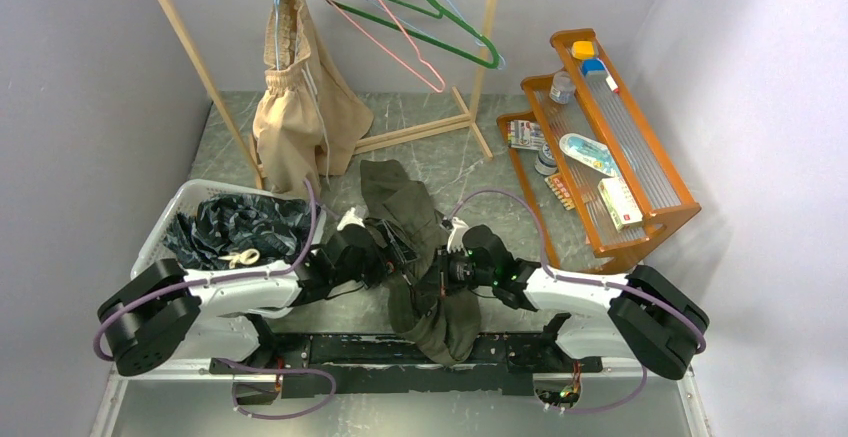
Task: Remove the shorts from the hanger
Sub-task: Pick up the shorts at the center of the board.
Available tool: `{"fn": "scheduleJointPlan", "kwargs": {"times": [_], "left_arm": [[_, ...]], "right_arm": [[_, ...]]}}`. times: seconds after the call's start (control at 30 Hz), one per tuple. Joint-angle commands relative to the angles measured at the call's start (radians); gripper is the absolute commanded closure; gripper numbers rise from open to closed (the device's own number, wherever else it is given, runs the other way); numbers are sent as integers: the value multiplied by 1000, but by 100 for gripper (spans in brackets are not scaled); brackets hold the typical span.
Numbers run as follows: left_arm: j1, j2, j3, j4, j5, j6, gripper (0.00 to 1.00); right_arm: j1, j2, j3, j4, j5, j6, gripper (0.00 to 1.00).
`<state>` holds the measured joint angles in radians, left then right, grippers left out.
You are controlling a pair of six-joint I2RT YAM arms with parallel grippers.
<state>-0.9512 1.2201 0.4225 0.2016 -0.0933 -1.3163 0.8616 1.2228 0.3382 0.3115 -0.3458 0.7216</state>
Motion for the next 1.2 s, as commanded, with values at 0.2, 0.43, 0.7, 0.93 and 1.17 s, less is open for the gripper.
{"fn": "scheduleJointPlan", "kwargs": {"times": [0.2, 0.43, 0.7, 0.93, 1.17], "left_arm": [[-6, 94, 84, -107, -37, -34, 25], [-6, 178, 191, -210, -27, 34, 45], [-6, 165, 174, -265, -54, 24, 93], [-6, 84, 199, -459, -186, 97, 93], [-6, 58, 248, -569, -240, 163, 93]], "right_arm": [[10, -50, -56, 114, -125, -13, 91], [15, -55, -33, 91, -160, -86, 90], [29, -60, 60, -66, -149, -204, 77], [29, -254, 114, -301, 231, -279, 60], [-39, -159, 179, -479, 672, -164, 49]]}}
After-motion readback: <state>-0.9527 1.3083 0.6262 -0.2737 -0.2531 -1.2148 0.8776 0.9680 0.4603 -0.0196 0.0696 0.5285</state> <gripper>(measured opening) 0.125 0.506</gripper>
